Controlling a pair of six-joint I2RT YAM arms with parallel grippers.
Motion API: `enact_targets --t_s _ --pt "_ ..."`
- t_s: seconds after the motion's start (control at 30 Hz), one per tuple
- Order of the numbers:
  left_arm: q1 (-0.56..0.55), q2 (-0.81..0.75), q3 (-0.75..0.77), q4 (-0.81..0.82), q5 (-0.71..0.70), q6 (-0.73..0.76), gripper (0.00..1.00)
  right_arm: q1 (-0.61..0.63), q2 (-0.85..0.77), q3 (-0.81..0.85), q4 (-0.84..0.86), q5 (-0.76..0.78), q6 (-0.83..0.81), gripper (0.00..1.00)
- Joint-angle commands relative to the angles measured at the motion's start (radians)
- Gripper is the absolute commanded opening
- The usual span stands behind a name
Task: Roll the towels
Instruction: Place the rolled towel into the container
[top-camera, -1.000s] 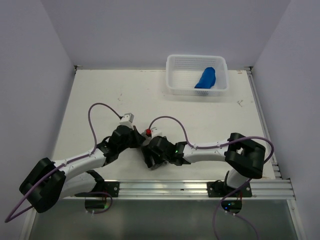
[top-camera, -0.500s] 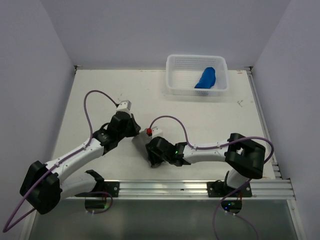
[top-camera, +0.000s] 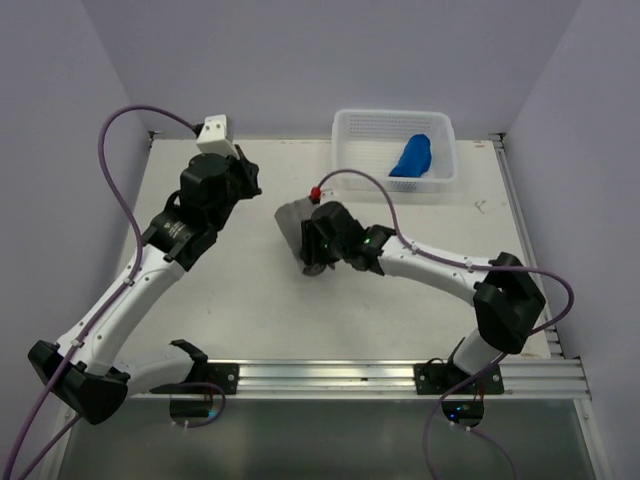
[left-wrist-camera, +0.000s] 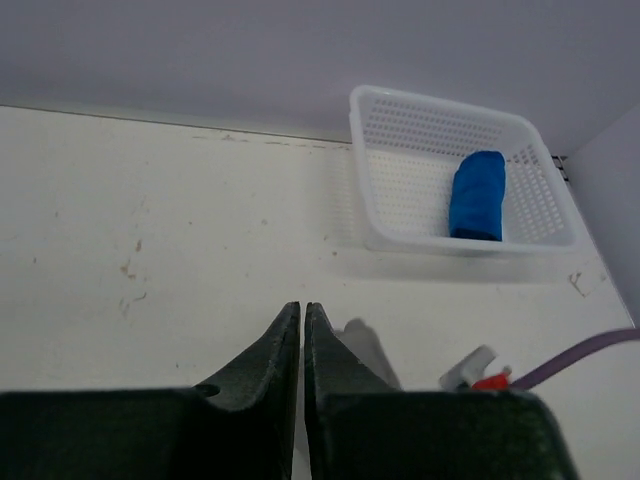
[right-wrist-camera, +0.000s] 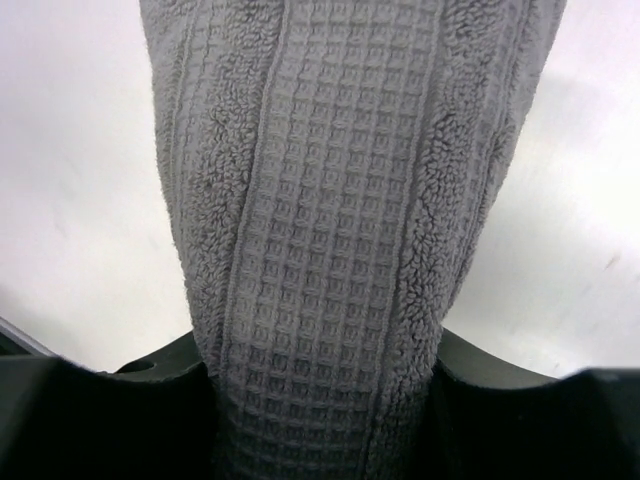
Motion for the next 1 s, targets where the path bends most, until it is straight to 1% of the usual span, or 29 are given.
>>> enact_targets --t_s 0.0,0.03,0.07,0.1,0.13,0.17,0.2,0.3,0.37,0.4,0.53,0.6,0.8,0.97 --pt "0.008 -0.023 -0.103 -0.015 -0.074 0.078 0.09 -0.185 -0.053 0.229 -0.052 -0.093 -0.071 0.04" --pt "0.008 -0.044 -0.14 0.009 -0.082 0.089 0.1 -0.219 -0.018 0.321 -0.089 -0.107 -0.085 0.04" --pt "0.008 -0.052 -0.174 0.026 -0.087 0.095 0.1 -0.253 0.001 0.366 -0.103 -0.119 -0.095 0.04" --pt "0.008 -0.052 -0.225 0.046 -0.096 0.101 0.1 -0.318 0.019 0.407 -0.112 -0.133 -0.105 0.04" --pt "0.008 -0.052 -0.242 0.047 -0.129 0.107 0.09 -0.349 0.064 0.479 -0.118 -0.15 -0.108 0.04" --pt "0.008 -0.044 -0.253 0.047 -0.145 0.109 0.1 -0.382 0.087 0.515 -0.124 -0.162 -0.106 0.04" --pt "0.008 -0.04 -0.266 0.05 -0.15 0.11 0.1 -0.44 0.114 0.547 -0.124 -0.173 -0.103 0.04" --pt "0.008 -0.017 -0.271 0.061 -0.133 0.115 0.1 -0.524 0.228 0.67 -0.124 -0.173 -0.099 0.04" --pt "0.008 -0.001 -0.27 0.06 -0.121 0.112 0.1 -0.558 0.295 0.756 -0.123 -0.205 -0.096 0.04" --pt "0.008 0.003 -0.271 0.06 -0.111 0.114 0.09 -0.584 0.359 0.786 -0.124 -0.211 -0.096 0.04" --pt "0.008 0.025 -0.265 0.057 -0.104 0.114 0.09 -0.615 0.515 0.934 -0.14 -0.213 -0.111 0.04" --pt "0.008 0.029 -0.263 0.055 -0.096 0.114 0.1 -0.627 0.57 0.952 -0.137 -0.205 -0.108 0.05" --pt "0.008 0.034 -0.262 0.057 -0.068 0.112 0.1 -0.66 0.616 0.91 -0.091 -0.185 -0.105 0.06" --pt "0.007 0.022 -0.263 0.055 -0.058 0.112 0.09 -0.676 0.673 0.911 -0.123 -0.202 -0.109 0.08"
